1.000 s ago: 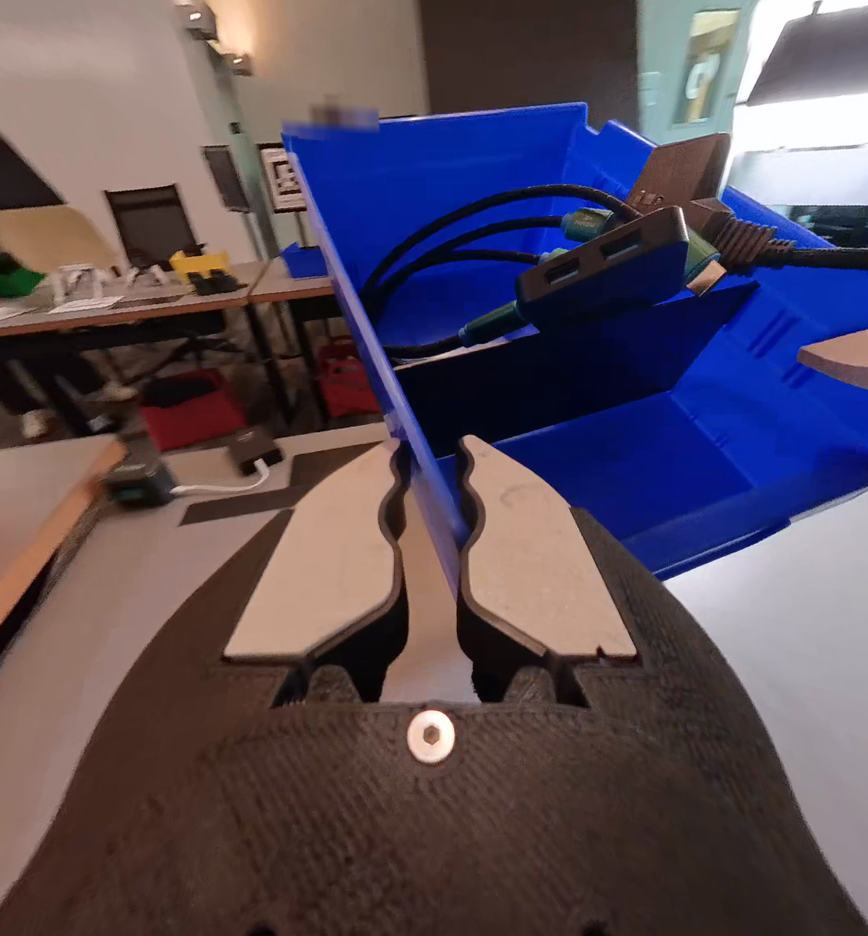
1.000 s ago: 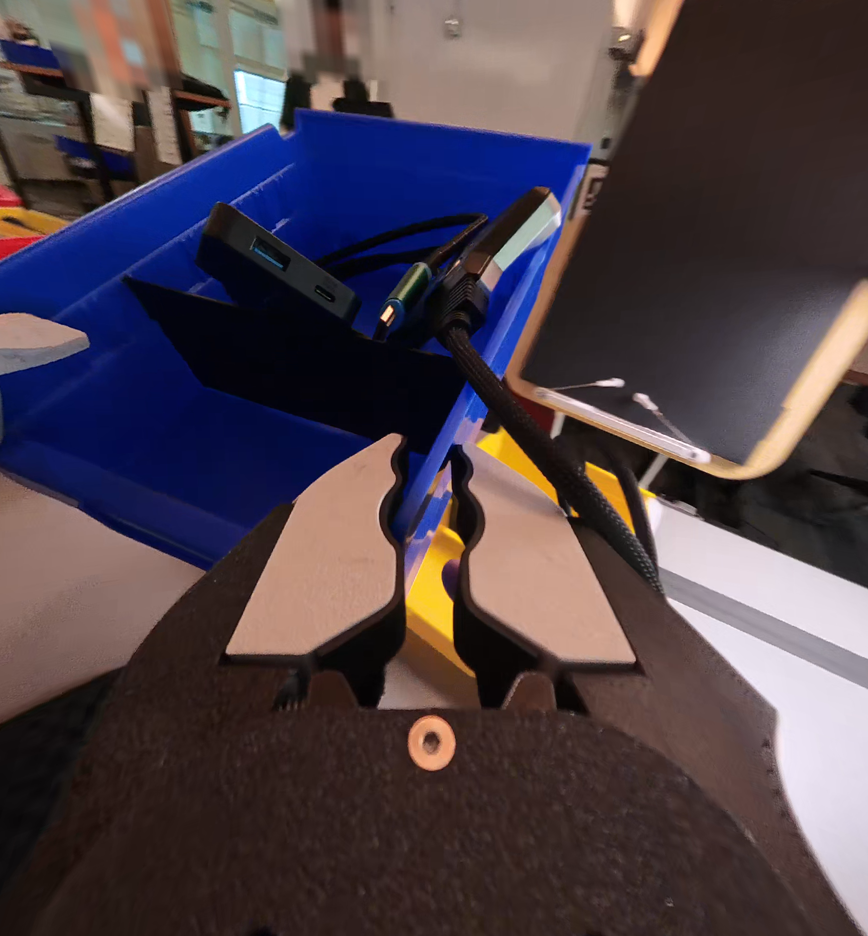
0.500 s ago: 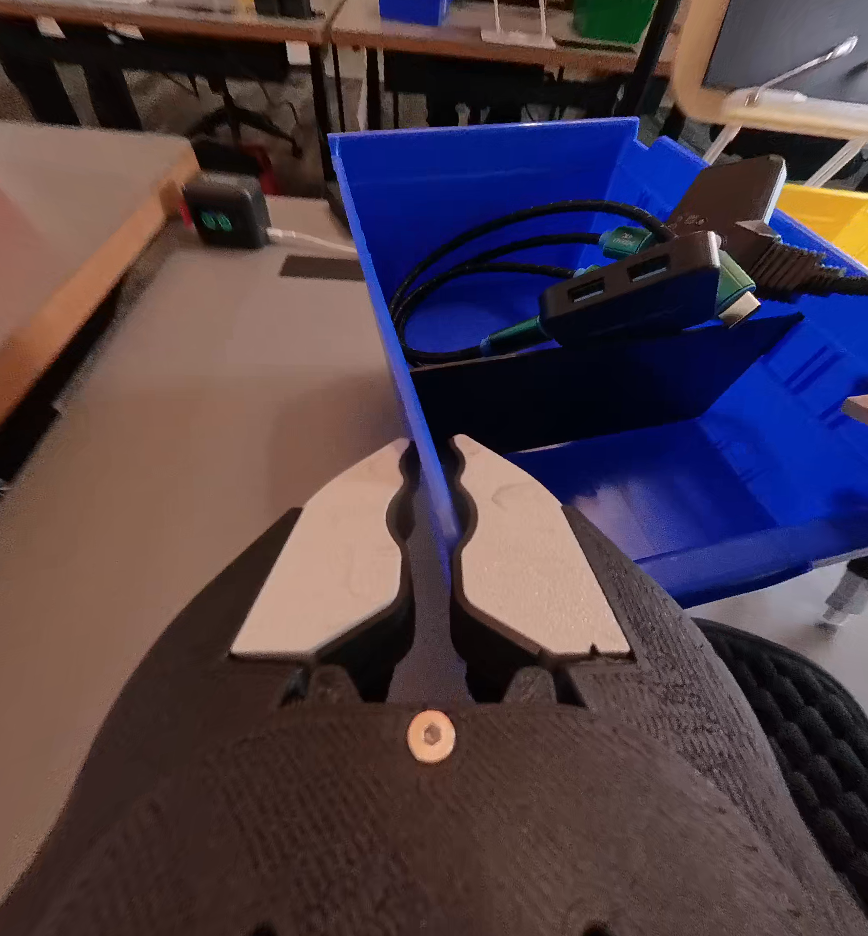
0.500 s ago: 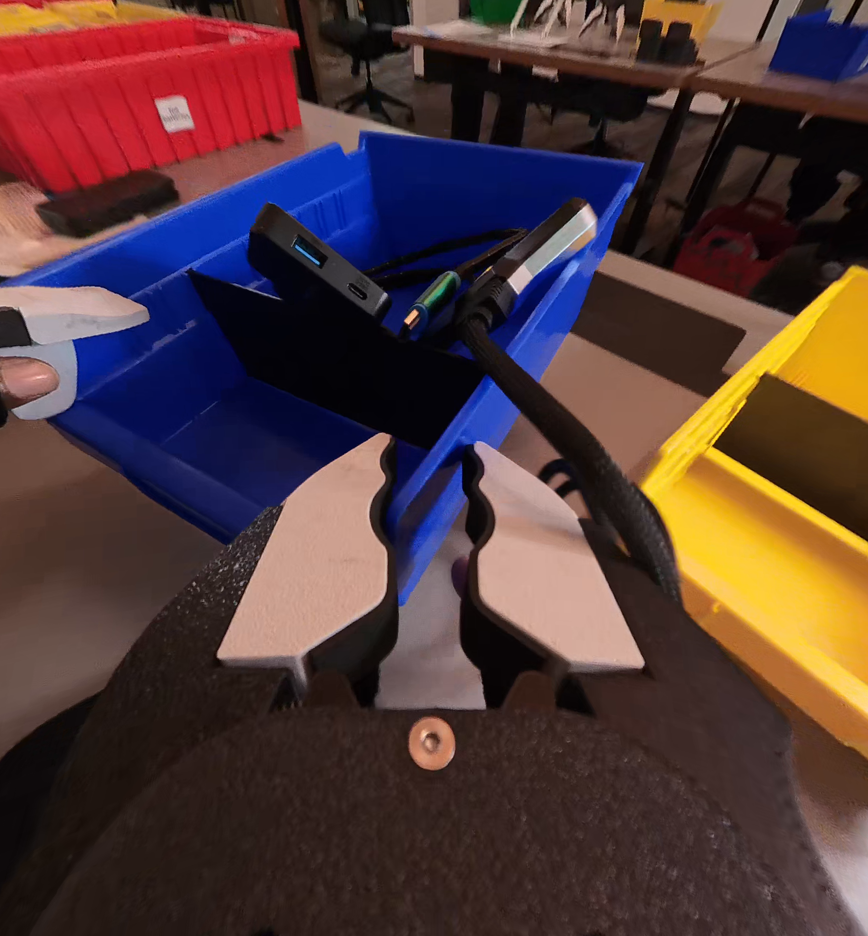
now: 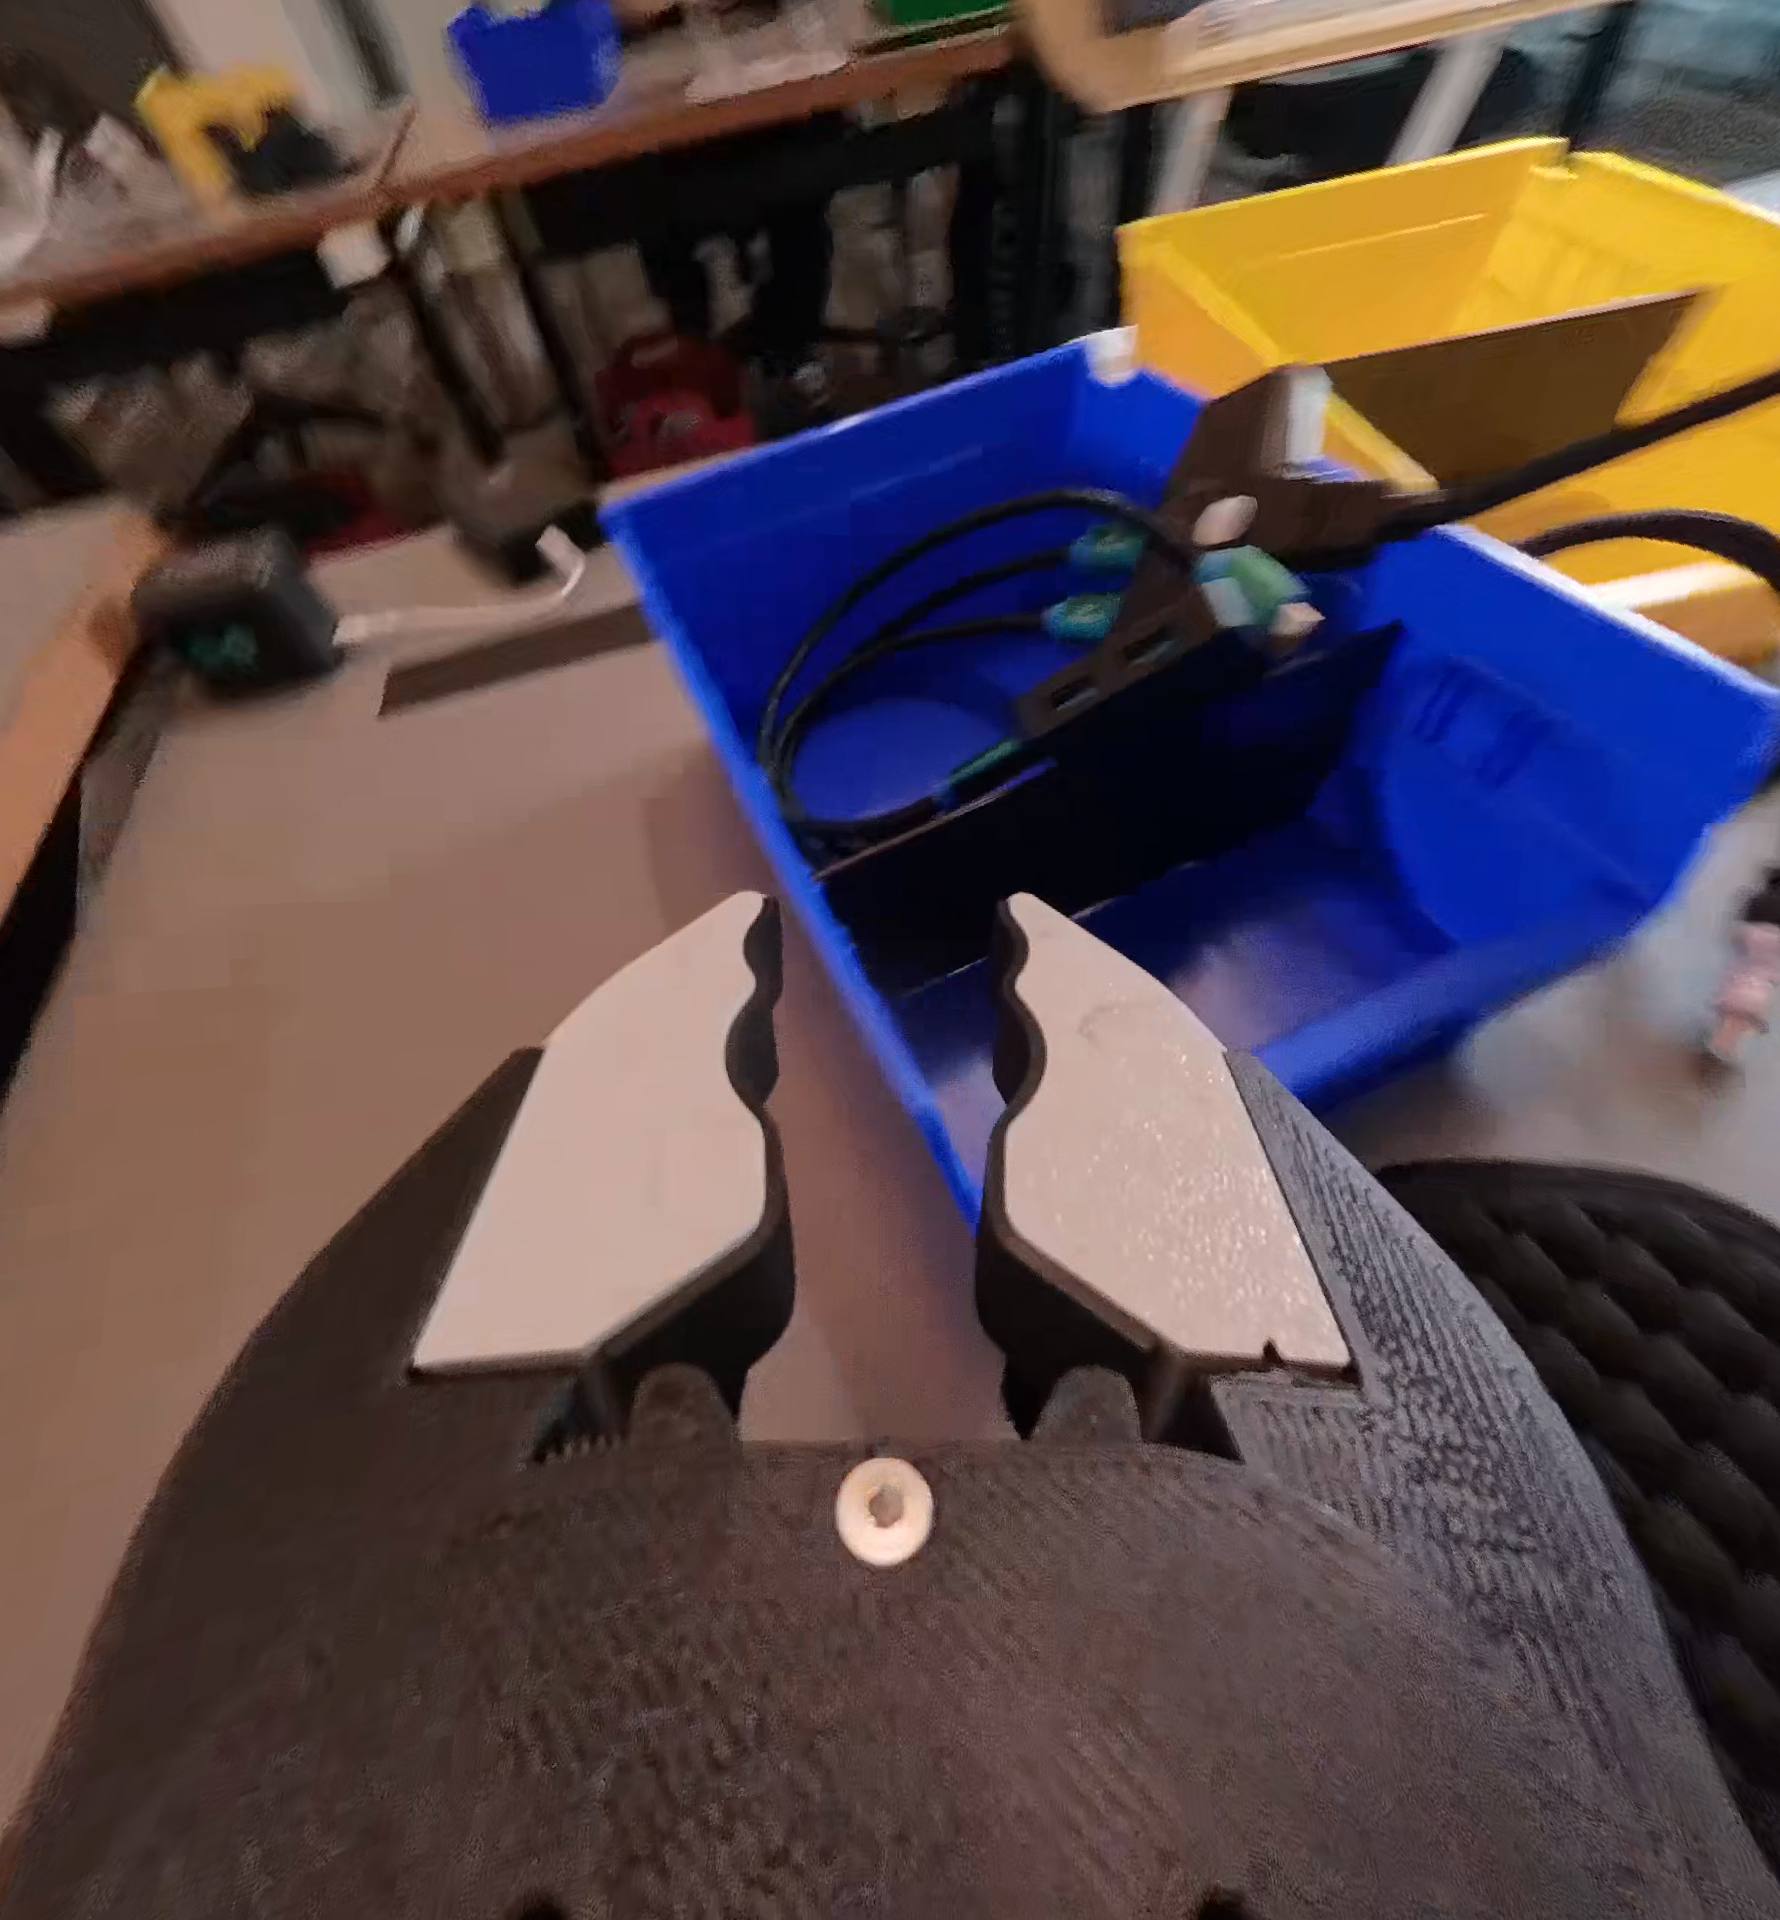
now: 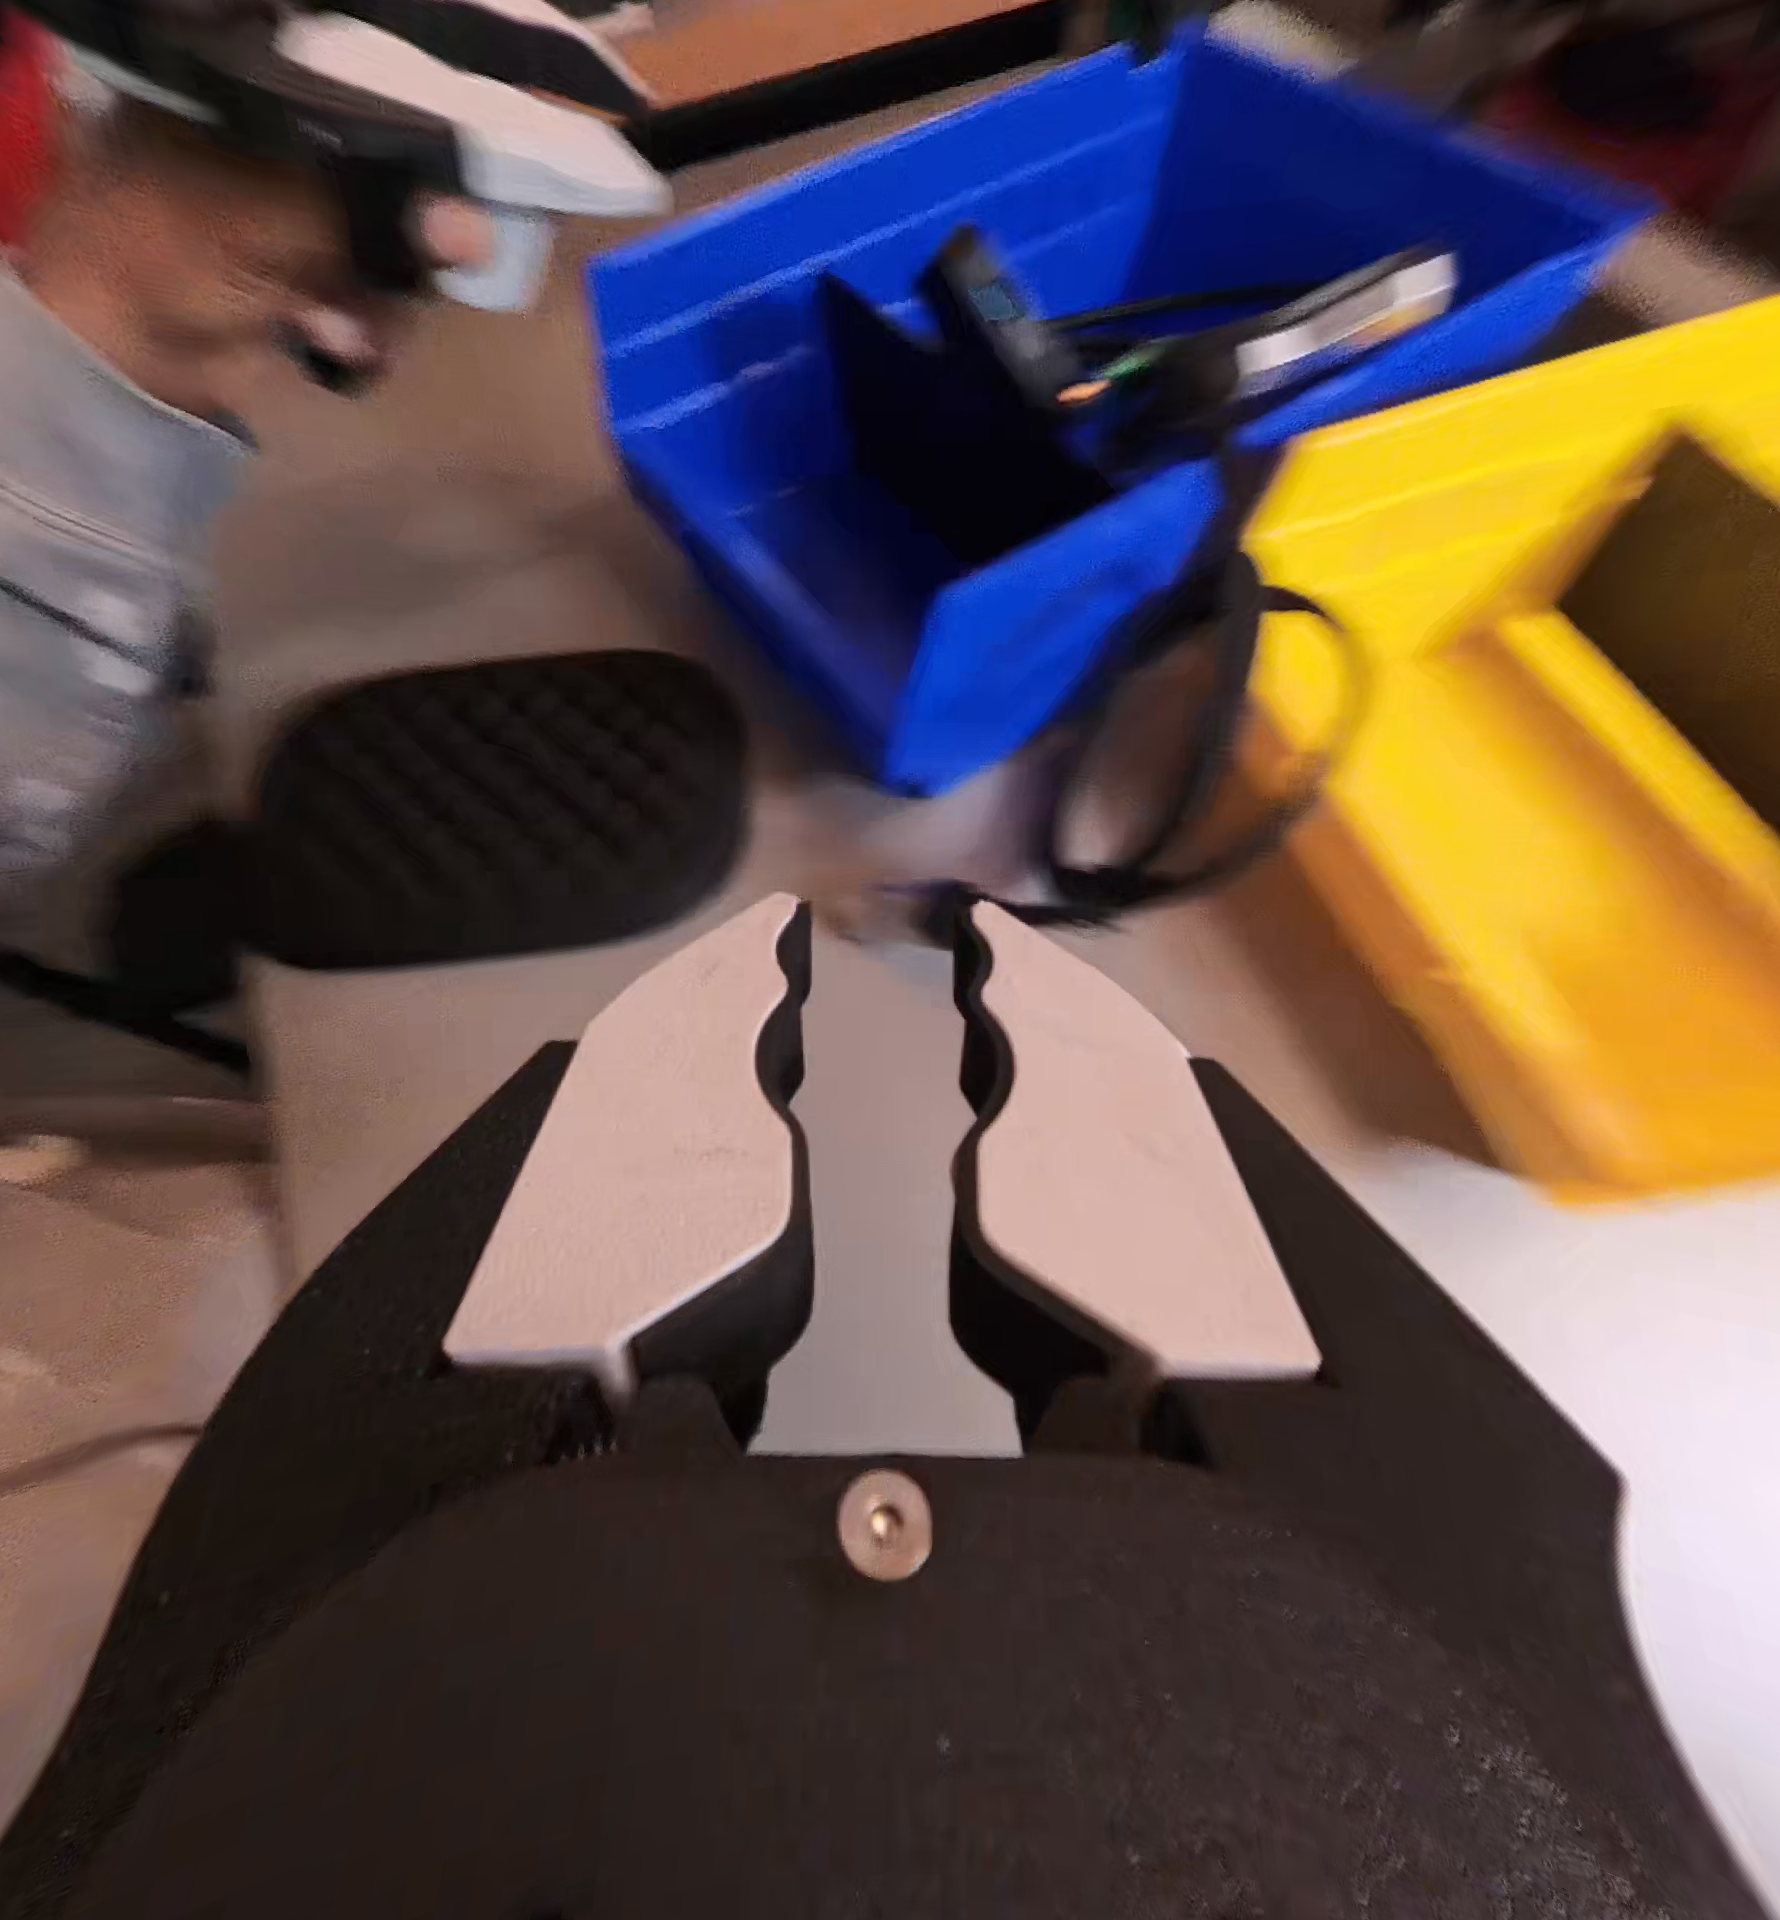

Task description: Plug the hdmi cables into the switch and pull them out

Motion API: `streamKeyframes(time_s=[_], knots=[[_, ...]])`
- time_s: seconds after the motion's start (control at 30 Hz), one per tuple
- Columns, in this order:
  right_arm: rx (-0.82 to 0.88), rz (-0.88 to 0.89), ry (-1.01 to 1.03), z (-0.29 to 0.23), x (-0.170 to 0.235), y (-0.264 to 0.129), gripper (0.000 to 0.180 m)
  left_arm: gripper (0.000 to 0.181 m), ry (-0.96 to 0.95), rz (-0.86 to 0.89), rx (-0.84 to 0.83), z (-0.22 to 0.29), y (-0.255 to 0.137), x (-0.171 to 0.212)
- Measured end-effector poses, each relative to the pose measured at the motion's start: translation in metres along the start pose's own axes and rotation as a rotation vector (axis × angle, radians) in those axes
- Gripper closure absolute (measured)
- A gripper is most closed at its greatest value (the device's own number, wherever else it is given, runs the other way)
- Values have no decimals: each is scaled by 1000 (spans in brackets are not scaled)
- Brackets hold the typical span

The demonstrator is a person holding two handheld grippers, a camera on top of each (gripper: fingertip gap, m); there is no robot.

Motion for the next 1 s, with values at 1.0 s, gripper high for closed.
streamKeyframes(time_s=[1.0], knots=[[417,-510,-364,137,121,-81,149,149,790,-522,408,133,75,16]])
Point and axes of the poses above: each gripper's, where its closed fingertips meet, y out along the fingers, x out of its underside, z = x × y across the jaws, the point moved 7 cm from there along -y, back along the fingers, and after that the axes turned 7 degrees about y, right-handed, at the moved point
